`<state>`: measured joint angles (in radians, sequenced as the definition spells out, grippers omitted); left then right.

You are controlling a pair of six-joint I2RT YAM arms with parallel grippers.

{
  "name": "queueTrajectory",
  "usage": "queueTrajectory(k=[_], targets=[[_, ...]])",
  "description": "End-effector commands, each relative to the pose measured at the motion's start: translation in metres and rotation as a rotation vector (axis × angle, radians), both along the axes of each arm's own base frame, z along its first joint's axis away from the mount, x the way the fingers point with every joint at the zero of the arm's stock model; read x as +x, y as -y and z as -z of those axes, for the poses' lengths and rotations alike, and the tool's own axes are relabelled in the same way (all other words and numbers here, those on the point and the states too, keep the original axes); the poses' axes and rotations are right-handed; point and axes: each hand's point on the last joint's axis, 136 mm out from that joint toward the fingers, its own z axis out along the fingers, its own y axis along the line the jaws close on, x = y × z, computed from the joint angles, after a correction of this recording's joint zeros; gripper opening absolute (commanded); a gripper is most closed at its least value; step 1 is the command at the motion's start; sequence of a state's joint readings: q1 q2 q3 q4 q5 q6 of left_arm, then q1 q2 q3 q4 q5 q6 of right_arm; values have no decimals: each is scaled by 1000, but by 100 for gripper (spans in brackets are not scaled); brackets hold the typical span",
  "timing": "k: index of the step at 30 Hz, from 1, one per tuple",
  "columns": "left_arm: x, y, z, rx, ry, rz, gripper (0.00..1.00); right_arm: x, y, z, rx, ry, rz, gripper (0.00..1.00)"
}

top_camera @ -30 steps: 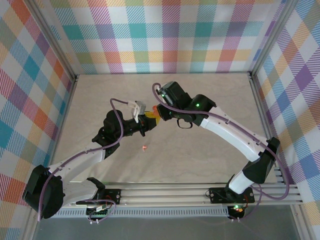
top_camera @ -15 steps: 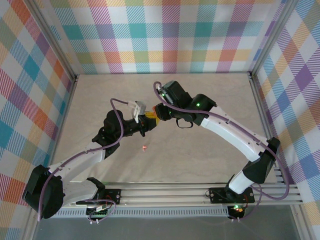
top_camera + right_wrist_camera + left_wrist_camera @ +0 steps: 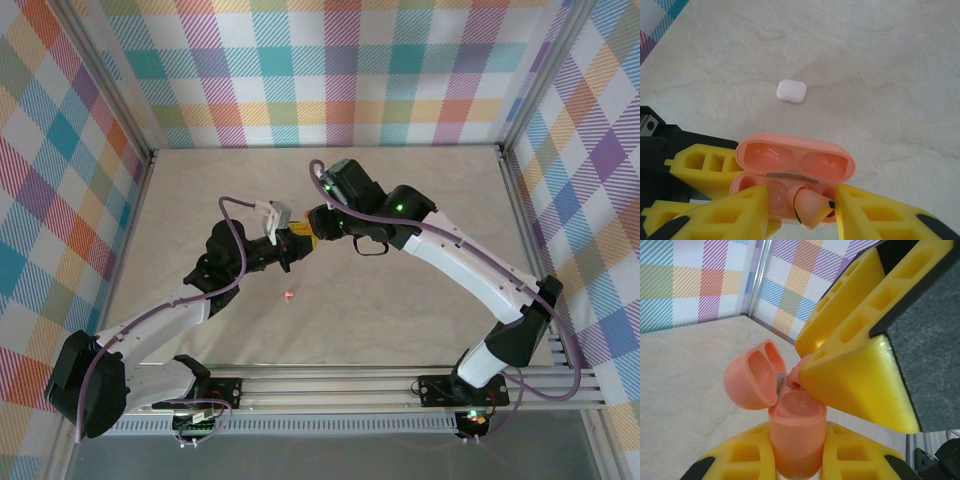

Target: Insert wireless bluetooth earbuds into charging case

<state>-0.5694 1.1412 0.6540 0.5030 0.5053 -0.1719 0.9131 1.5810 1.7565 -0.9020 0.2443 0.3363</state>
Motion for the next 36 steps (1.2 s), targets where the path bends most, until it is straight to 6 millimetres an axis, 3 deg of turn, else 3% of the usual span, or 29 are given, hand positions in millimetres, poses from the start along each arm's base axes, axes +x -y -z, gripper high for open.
queueTrajectory(k=[1,16,28,36], targets=[[-4,1,-45,-78,112,4,0,-15,-10,0,19,-51,-52,40],[-16,-1,-45,-77,128,37,0,-11,-9,-1,77,-113,-52,42],[-23,-4,-45,-75,141,46,0,-10,-9,-6,90,-137,-58,49],[-24,-6,-38,-60,136,36,0,-11,-10,-28,143,-86,-88,51]])
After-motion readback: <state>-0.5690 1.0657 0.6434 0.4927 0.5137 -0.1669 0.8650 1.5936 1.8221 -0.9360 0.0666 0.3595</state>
